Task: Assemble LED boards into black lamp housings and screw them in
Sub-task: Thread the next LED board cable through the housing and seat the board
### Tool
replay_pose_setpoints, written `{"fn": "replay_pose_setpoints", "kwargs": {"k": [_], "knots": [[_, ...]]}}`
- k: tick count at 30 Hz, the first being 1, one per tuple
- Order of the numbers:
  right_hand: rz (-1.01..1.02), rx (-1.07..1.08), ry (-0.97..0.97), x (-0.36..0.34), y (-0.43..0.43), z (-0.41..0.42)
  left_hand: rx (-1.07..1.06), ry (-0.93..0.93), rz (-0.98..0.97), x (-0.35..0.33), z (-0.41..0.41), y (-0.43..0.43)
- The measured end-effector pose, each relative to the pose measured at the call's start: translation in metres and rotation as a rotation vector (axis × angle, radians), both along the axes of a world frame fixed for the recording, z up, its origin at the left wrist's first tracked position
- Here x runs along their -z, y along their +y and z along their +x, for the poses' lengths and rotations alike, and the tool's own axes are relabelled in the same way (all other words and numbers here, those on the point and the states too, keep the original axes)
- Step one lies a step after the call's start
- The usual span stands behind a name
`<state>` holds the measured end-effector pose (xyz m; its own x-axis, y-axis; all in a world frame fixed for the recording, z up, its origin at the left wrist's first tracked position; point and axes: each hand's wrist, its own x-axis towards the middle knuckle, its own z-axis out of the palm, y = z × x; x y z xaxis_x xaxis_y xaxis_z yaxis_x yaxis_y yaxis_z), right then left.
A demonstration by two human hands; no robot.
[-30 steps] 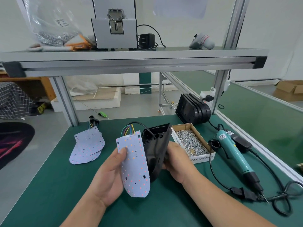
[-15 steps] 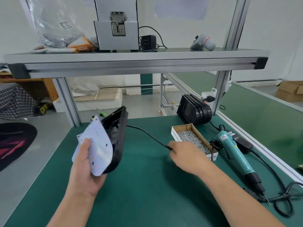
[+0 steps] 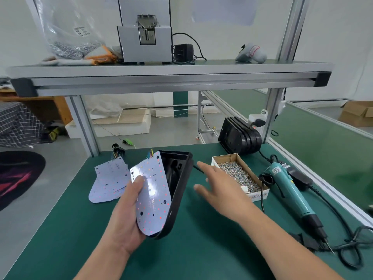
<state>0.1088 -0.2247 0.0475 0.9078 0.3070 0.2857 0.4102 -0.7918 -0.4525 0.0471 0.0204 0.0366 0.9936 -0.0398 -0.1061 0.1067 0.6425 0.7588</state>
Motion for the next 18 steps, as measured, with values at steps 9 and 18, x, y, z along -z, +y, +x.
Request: {"fn": "replay_pose_setpoints", "kwargs": {"k": [9,18], "knots": [[0.328,-0.020,0.120,-0.002,0.022,0.002,0.049,0.021,-0.028,-0.007,-0.004,-0.003],[0.064,-0.106,-0.212,-0.008,0.035,-0.008,0.122,-0.038,0.014,-0.005,-0.009,-0.005]]}}
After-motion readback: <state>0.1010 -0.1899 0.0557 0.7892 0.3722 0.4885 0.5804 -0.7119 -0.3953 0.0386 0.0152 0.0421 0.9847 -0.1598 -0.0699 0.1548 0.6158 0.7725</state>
